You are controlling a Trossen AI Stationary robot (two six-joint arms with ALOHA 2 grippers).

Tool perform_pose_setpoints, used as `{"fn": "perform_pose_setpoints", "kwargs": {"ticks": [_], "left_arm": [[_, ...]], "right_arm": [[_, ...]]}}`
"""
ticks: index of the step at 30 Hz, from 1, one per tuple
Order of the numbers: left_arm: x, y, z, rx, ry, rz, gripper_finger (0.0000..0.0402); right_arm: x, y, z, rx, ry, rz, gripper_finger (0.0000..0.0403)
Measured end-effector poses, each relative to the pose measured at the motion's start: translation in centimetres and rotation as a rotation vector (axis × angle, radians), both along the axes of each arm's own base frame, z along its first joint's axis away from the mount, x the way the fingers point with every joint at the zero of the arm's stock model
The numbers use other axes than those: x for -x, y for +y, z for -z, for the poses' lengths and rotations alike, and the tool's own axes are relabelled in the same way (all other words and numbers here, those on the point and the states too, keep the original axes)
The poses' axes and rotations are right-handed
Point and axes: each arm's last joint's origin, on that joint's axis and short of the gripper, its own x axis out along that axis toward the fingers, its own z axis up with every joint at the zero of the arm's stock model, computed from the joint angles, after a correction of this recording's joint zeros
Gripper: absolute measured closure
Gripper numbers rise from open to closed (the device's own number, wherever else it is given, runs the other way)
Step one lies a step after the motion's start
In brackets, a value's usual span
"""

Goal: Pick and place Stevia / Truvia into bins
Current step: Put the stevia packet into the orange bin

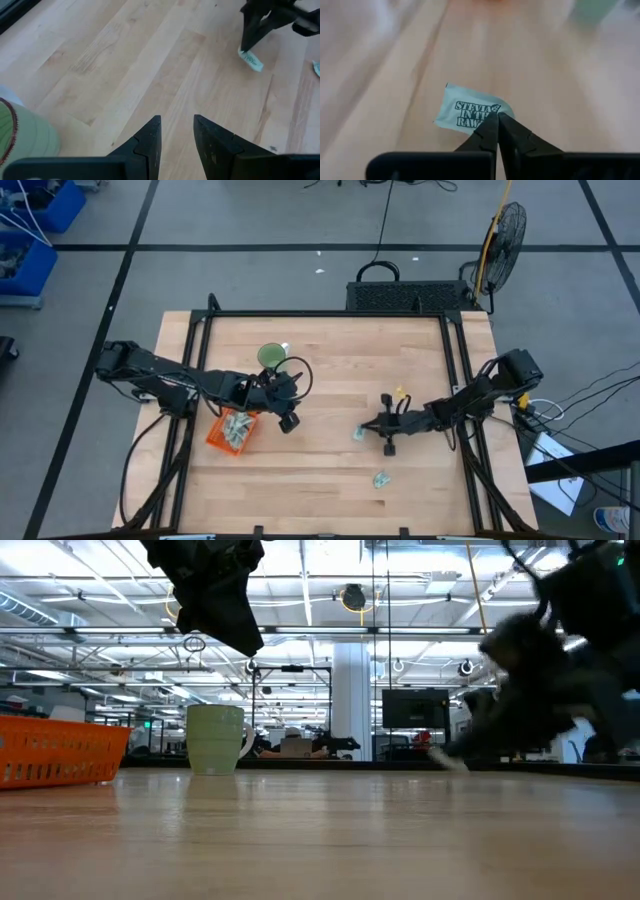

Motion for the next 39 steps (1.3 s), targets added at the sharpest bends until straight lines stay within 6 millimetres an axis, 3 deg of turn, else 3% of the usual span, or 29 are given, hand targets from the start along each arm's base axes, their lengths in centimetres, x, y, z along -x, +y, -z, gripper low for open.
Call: {"fn": "perform_pose_setpoints", "kwargs": {"ticks": [3,7,16,22,27,39], "left_arm": [[0.0,0.0,0.0,0.004,-0.004,-0.003,0.0284],[-0.4,0.1,-0.3,0.028,-0.06,-0.025,0.0284],[-2.6,1.0,-1.0,0.139,-0.244,0.008,0.0284],[-5.1,0.8,0.8,0.057,-0.289,0.148,0.0284],[-6.6,0.9,1.3,0.077,-0.374,0.201,0.0284],[-6.7,2.8,1.4,0.137,-0.378,0.102,0.0284]], "right_arm": [[-0.7,-0.1,-1.1,0.107,-0.111,0.066,0.04],[-2.0,0.0,-2.7,0.297,-0.211,0.027,0.0402],[-4.7,-0.5,-6.5,0.654,-0.363,0.1,0.0402],[-5.7,-1.2,-7.6,0.671,-0.393,0.142,0.0402],[-5.7,-1.2,-7.3,0.682,-0.359,0.131,0.0402],[-5.7,-1.2,-7.1,0.69,-0.337,0.116,0.0402]]}}
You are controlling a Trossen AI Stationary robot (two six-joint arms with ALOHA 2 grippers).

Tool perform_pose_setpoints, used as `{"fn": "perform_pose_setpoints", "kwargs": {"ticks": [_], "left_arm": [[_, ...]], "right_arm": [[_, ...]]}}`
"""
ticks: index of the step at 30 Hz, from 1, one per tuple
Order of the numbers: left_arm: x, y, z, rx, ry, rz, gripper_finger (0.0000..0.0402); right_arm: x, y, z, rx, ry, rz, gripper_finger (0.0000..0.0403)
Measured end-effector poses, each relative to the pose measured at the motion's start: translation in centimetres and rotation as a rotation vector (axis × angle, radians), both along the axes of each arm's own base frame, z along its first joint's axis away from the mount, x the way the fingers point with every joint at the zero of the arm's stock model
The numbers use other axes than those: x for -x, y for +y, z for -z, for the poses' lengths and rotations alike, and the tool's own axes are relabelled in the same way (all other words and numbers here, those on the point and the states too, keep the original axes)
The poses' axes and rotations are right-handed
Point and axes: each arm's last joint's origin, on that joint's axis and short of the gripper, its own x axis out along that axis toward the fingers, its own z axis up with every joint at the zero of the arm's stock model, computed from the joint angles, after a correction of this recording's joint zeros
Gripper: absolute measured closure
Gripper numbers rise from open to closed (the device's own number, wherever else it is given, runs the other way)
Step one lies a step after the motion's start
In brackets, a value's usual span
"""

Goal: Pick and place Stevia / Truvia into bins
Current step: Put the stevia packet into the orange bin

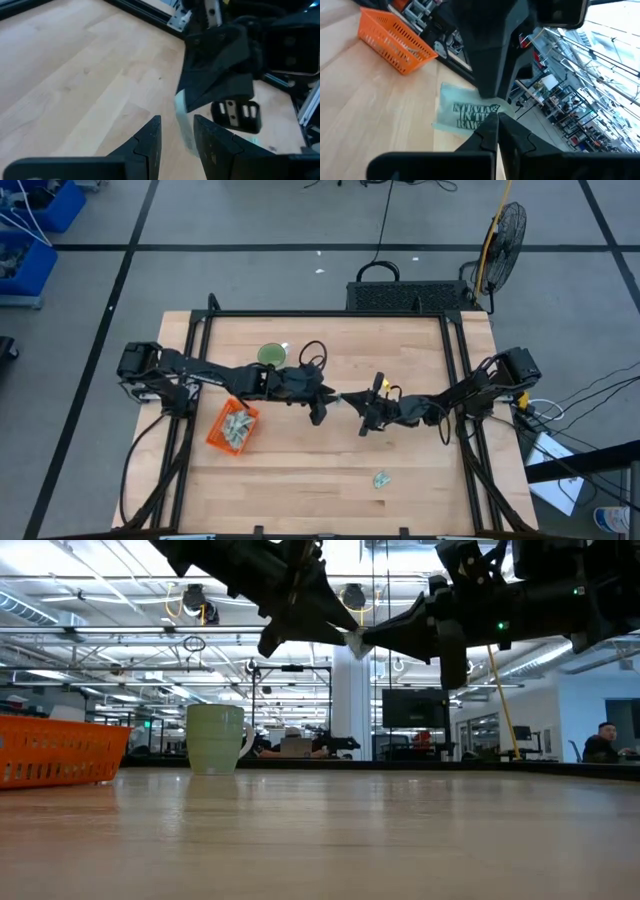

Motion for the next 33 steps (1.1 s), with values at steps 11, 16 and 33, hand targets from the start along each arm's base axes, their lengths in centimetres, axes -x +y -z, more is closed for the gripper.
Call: {"fn": "perform_pose_setpoints", "kwargs": {"ticks": [11,16,33], "left_arm": [[0.03,0.0,0.06,-0.067,0.014,0.036,0.0284],[0.03,0.01,0.06,-0.12,0.019,0.062,0.0284],[0.37,-0.25,0.52,-0.175,0.083,0.093,0.0386]], "right_arm": [[0.01,0.01,-0.75,-0.074,-0.097,-0.004,0.0402],[-0.05,0.24,-0.81,-0.097,-0.107,-0.089,0.0402],[-0.2,-0.33,-0.49,-0.104,-0.076,-0.089,0.0327]]}}
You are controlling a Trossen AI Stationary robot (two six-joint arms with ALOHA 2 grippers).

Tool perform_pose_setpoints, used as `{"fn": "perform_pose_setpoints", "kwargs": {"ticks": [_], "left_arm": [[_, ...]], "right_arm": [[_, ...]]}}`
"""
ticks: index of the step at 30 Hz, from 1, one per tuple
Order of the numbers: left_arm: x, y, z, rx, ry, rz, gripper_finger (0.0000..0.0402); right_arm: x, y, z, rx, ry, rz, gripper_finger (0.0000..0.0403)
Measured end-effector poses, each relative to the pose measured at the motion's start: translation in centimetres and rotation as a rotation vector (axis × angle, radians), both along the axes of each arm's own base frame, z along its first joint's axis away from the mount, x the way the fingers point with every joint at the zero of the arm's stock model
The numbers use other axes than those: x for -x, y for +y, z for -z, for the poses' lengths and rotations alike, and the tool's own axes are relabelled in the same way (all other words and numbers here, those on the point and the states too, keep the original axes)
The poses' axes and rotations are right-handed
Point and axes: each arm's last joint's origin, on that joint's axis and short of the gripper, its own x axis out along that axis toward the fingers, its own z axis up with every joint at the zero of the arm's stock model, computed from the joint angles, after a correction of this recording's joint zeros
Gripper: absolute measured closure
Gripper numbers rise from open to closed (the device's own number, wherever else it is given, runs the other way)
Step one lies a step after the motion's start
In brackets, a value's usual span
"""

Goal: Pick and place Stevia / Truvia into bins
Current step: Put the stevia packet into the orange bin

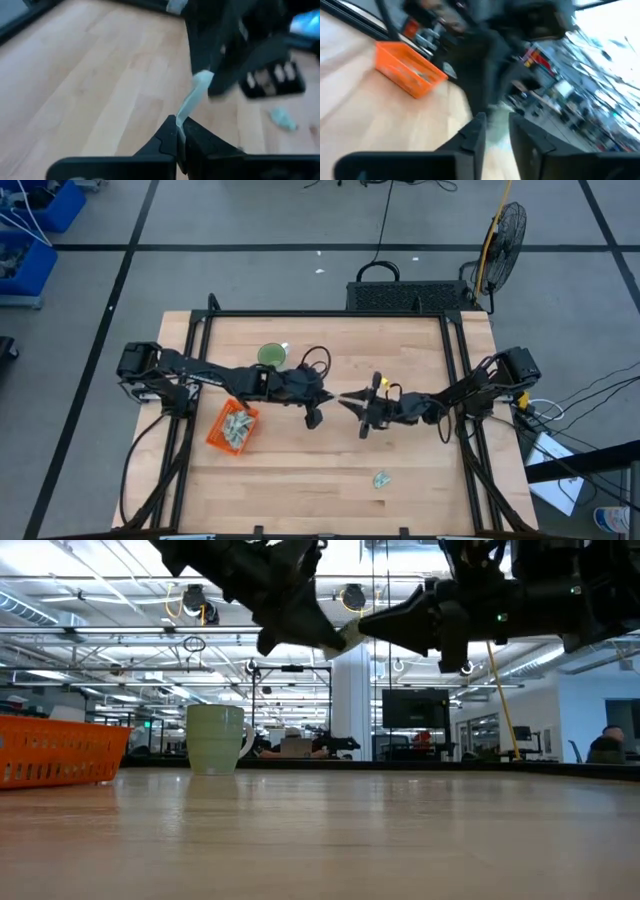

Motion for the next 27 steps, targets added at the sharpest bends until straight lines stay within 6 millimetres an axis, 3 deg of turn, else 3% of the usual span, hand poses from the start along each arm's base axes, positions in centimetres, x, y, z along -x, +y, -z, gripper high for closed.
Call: {"fn": "perform_pose_setpoints", "kwargs": {"ticks": [5,9,19,23,27], "left_arm": [[1.9,-0.5,1.3,0.049,0.236,-0.035,0.0394],[4.6,-1.8,1.3,0.104,0.421,-0.138,0.039],[14.7,-6.9,-0.9,0.158,0.766,-0.526,0.0392],[16.9,-8.5,0.5,0.176,0.846,-0.646,0.0394],[17.8,-10.2,3.0,0.307,0.941,-0.536,0.0367]], "right_arm": [[0.1,-0.4,0.2,-0.011,0.016,0.15,0.0286],[0.2,-0.6,0.6,0.001,0.061,0.193,0.0269],[0.2,-0.6,1.4,-0.018,0.124,0.195,0.027],[0.2,-0.6,1.3,-0.02,0.12,0.195,0.0269],[0.2,-0.6,1.3,-0.02,0.119,0.195,0.0271]]}}
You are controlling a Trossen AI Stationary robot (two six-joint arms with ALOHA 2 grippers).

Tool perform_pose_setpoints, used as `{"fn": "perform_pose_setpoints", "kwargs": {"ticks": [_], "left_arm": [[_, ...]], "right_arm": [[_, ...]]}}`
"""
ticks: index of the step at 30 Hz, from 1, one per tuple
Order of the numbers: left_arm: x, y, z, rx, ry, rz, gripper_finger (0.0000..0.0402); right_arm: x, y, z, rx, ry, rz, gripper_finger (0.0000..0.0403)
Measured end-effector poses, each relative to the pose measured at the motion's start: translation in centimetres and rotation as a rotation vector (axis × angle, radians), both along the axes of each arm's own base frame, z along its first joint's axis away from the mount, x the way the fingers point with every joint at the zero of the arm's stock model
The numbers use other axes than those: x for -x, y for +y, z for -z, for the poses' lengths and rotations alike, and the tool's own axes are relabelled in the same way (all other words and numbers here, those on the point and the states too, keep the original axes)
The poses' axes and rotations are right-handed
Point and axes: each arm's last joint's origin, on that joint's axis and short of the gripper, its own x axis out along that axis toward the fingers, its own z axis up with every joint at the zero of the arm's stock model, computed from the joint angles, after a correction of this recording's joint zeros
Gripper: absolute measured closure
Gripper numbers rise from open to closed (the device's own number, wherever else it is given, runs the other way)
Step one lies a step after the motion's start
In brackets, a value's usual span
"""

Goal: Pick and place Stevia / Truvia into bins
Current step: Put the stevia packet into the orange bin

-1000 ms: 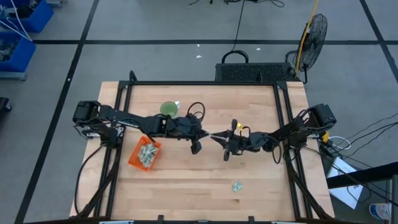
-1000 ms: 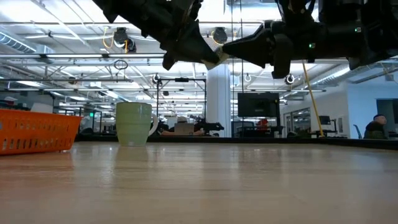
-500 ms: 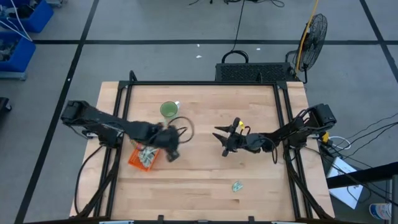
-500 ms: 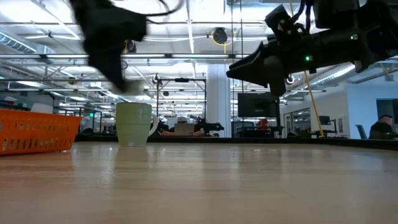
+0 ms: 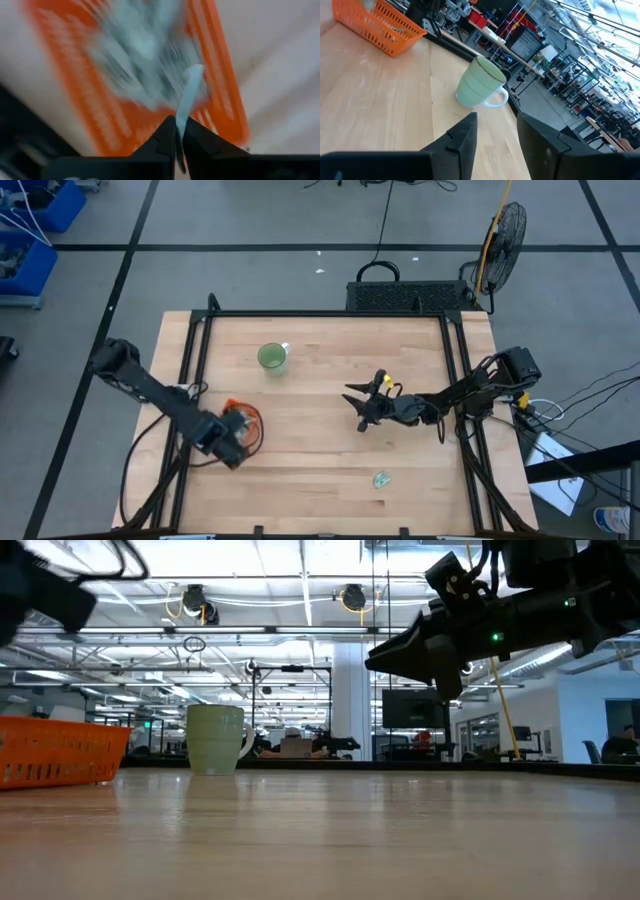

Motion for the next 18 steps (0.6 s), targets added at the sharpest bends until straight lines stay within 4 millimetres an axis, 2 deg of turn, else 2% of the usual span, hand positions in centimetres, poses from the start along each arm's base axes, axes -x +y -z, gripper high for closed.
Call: {"fn": "perform_pose_setpoints", "kwargs": {"ticks": [2,6,16,18], "left_arm": [[0.4,-0.6,1.1,0.073,0.013,0.057,0.0356],[1.0,-0.9,1.8,0.09,0.033,0.082,0.034],[0.5,0.1,1.9,0.049,0.03,0.104,0.0297],[0.5,0.5,1.9,0.036,0.042,0.111,0.0291]], "right_arm": [[0.0,0.0,0.0,0.0,0.0,0.0,0.0272],[0.0,0.0,0.0,0.0,-0.001,-0.002,0.0272],[0.0,0.0,-0.1,-0.002,-0.006,-0.006,0.0272],[-0.1,0.3,-0.3,-0.007,-0.003,-0.06,0.0272]]}}
